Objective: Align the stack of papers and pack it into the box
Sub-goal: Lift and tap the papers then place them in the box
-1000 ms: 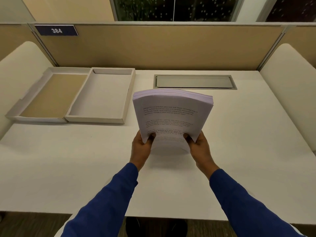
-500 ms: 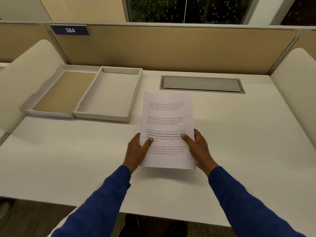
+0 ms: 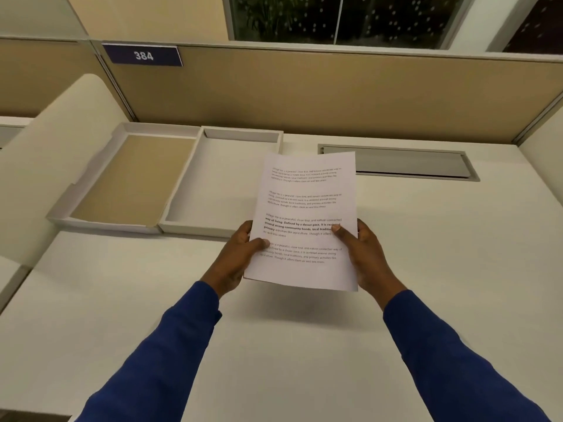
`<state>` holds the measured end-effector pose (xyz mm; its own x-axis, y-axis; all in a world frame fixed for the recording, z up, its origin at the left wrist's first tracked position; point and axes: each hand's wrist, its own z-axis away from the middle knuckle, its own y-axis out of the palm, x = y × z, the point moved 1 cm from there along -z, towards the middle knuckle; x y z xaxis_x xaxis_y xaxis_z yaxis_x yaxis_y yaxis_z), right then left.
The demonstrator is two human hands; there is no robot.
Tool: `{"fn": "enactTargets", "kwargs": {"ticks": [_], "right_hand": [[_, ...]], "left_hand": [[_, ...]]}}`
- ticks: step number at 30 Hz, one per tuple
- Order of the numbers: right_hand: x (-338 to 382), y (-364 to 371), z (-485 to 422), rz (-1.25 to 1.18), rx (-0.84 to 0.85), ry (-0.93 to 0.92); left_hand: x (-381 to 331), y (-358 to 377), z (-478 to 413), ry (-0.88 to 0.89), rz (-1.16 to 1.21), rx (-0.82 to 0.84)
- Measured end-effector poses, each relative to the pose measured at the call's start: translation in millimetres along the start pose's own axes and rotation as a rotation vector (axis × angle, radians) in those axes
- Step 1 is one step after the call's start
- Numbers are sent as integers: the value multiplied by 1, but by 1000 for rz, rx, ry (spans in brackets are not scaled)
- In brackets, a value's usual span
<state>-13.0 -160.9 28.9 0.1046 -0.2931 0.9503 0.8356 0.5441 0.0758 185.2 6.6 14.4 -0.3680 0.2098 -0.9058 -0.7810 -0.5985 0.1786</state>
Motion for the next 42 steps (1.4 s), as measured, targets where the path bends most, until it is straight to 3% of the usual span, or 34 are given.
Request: {"fn": "enactTargets", "kwargs": {"ticks": [11, 18, 31, 36, 42], "right_hand": [[22, 125, -79, -120, 83, 194], [18, 179, -128, -62, 16, 255], [-12, 227, -178, 80, -49, 313], [-19, 233, -178, 175, -70, 280], [-17, 233, -177, 281, -108, 172]], "left_hand": [[-61, -124, -71, 13, 62, -5], [-75, -171, -122, -29, -17, -17], [-65, -204, -181, -157, -245, -162], [-58, -199, -182, -132, -347, -221], [-57, -192, -176, -31, -631, -354]]}}
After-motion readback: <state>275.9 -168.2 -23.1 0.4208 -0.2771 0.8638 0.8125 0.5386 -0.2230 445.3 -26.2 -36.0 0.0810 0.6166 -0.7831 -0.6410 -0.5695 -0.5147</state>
